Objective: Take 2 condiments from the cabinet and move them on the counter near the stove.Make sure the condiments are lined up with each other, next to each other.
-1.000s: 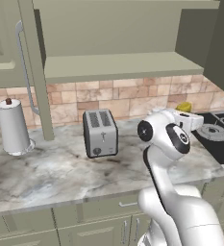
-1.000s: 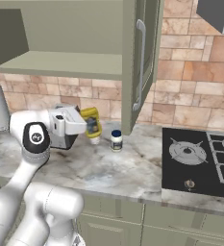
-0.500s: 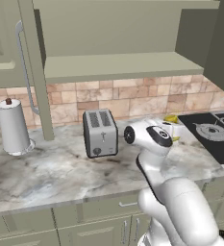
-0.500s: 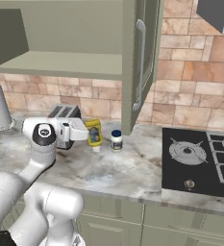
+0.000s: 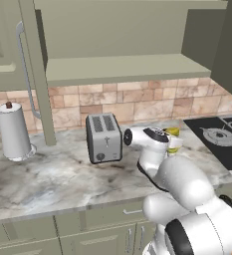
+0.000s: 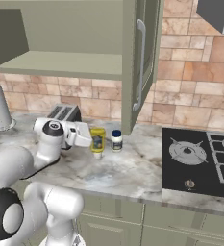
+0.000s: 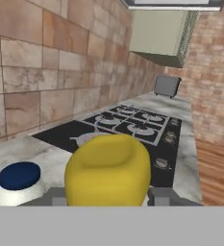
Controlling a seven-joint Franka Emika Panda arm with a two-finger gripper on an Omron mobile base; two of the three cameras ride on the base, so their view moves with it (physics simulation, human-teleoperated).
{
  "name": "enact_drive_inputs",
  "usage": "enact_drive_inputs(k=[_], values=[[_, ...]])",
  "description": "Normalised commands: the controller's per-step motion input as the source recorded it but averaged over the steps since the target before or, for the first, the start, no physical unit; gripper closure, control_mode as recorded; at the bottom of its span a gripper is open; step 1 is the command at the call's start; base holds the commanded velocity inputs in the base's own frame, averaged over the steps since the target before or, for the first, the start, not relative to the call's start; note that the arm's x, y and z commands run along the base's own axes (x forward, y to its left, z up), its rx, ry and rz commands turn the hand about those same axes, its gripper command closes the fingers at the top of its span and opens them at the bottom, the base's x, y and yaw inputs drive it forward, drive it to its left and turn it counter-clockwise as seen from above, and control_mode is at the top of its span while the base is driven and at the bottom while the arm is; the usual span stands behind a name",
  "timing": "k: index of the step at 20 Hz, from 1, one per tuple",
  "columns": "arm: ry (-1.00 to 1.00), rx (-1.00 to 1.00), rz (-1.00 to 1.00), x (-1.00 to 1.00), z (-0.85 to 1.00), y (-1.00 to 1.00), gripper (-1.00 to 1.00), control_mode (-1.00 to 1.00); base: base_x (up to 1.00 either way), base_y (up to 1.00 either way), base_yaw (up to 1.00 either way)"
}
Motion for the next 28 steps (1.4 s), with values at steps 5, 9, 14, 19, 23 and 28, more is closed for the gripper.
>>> enact_drive_inputs(k=[5,9,14,19,23,28], values=[[-0.11,0.12,-0.02,0.32,-0.48,-0.1,1.0,-1.0,0.0,0.0,0.0],[-0.17,0.04,0.0,0.3,-0.43,-0.1,1.0,-1.0,0.0,0.0,0.0],[-0.14,0.0,-0.02,0.3,-0.39,-0.08,1.0,-1.0,0.0,0.0,0.0],[-0.07,0.0,-0.06,0.39,-0.28,-0.03,1.0,-1.0,0.0,0.0,0.0],[-0.04,0.0,-0.06,0.41,-0.13,-0.03,1.0,-1.0,0.0,0.0,0.0],[-0.07,0.0,-0.05,0.12,-0.25,-0.05,1.0,-1.0,0.0,0.0,0.0]])
